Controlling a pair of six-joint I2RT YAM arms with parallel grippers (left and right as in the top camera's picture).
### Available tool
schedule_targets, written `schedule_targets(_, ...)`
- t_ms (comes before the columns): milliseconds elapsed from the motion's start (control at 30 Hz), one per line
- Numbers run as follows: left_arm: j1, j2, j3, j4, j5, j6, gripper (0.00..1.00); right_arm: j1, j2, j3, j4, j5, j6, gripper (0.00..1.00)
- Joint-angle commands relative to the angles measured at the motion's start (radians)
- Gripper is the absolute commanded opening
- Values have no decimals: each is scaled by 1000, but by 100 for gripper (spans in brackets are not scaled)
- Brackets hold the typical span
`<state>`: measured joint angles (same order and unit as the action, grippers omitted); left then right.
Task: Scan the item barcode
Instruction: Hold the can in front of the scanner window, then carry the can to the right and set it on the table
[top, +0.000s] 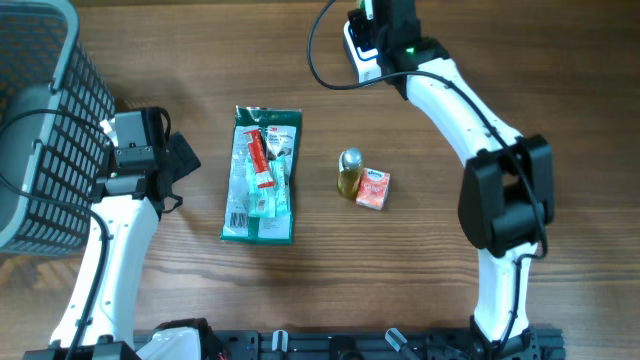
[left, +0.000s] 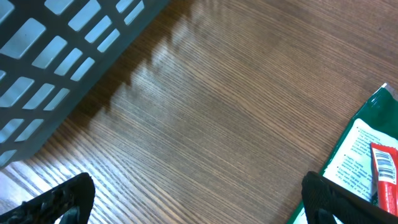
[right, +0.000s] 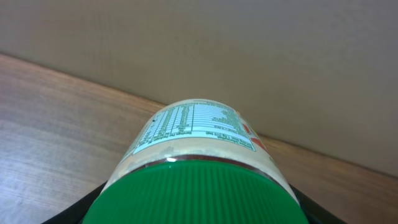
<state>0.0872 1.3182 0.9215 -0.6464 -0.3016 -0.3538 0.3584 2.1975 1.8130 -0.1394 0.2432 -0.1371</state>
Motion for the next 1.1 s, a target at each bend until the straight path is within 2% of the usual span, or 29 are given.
schedule_targets(0,5,5,-5,2,-2,2,100,2,31,11,83,30,3,4)
schedule_targets(200,5,5,-5,2,-2,2,100,0,72,11,155,16,125,6)
schedule_targets(433,5,5,-5,3,-2,2,100,-6,115,11,160,11,140,11)
schedule_targets(567,5,5,-5,2,-2,2,100,-13,116,11,167,11,139,24)
schedule_targets(600,5,5,-5,3,-2,2,100,-14,116,11,174,11,138,21)
schedule_targets(667,5,5,-5,3,-2,2,100,-15,107,11,192,11,139,5)
schedule_targets(767,5,5,-5,3,-2,2,100,-16,19,11,185,11,139,4)
schedule_targets(900,5,5,-5,2,-2,2,100,-26,-170,11,80,54,141,4)
schedule_targets(1067,5,5,-5,3,-2,2,100,-87,-373,11,-272,161,229,4)
